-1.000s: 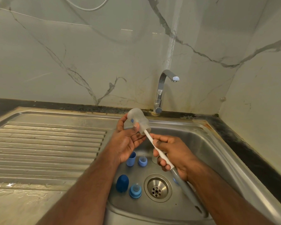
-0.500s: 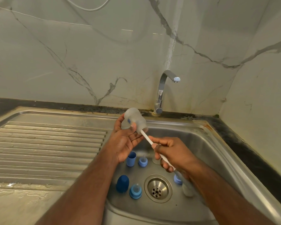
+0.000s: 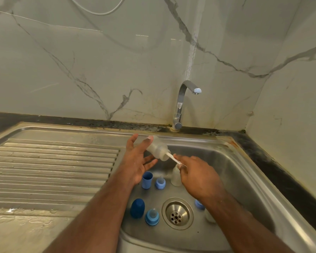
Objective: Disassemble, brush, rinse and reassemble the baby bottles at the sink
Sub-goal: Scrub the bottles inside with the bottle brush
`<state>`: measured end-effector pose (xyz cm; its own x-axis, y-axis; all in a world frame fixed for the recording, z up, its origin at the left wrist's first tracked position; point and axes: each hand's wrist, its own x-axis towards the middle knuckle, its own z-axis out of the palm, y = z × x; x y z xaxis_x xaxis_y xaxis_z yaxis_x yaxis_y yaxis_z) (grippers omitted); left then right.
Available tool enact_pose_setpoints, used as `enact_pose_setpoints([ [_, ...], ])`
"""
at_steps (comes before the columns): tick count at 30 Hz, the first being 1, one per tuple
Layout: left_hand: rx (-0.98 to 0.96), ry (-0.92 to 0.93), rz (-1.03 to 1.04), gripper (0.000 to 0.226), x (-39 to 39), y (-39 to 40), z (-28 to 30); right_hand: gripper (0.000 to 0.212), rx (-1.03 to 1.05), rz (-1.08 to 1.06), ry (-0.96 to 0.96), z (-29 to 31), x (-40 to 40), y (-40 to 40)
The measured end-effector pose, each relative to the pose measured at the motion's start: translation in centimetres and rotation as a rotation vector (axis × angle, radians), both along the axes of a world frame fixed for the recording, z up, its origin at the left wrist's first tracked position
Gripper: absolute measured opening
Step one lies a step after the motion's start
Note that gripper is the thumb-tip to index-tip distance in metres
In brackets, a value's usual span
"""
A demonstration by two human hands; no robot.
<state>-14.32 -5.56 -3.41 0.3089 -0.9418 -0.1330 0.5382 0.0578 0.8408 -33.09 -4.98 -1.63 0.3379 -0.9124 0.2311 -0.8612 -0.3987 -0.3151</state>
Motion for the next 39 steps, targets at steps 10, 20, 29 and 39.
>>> enact_pose_setpoints([
  [10,-0.123,0.001,0.040,0.057,0.0,-0.3,-0.2,0.038,0.372,0.033,-0.528,-0.6,1.6,0.7],
  [20,-0.188,0.181,-0.054,0.058,0.3,-0.3,0.0,0.038,0.617,0.104,-0.825,0.0,1.9,0.7],
  [29,-0.201,0.234,-0.063,0.063,0.5,-0.3,-0.1,0.039,0.376,0.070,-0.619,0.3,2.5,0.9],
  [39,-0.197,0.247,-0.020,0.062,0.5,-0.1,0.2,0.057,-0.066,0.089,0.088,0.7,1.7,1.0],
])
